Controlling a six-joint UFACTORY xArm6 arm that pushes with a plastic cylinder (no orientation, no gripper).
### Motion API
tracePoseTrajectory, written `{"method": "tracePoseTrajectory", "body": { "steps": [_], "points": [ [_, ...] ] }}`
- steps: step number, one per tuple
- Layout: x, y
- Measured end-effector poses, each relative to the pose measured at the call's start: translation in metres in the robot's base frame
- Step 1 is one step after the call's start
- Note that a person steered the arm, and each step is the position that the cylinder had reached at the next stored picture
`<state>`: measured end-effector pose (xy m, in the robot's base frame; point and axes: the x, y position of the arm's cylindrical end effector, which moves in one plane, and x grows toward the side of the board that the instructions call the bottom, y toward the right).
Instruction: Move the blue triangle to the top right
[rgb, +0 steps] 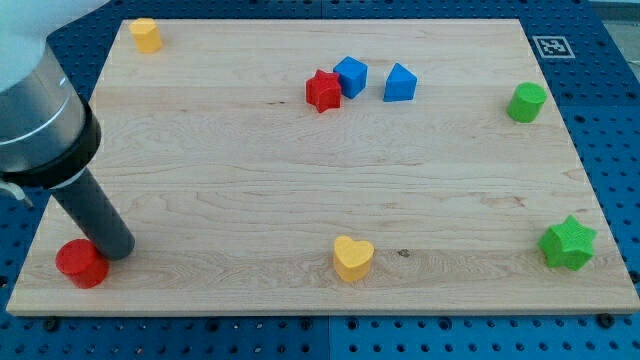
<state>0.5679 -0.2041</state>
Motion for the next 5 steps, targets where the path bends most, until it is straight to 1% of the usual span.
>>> {"method": "tracePoseTrajectory", "body": {
  "steps": [1,3,4,5],
  "points": [
    [-0.007,0.038],
    [-0.083,0.127],
    [-0.110,0.174],
    [-0.116,0.230]
  ]
}}
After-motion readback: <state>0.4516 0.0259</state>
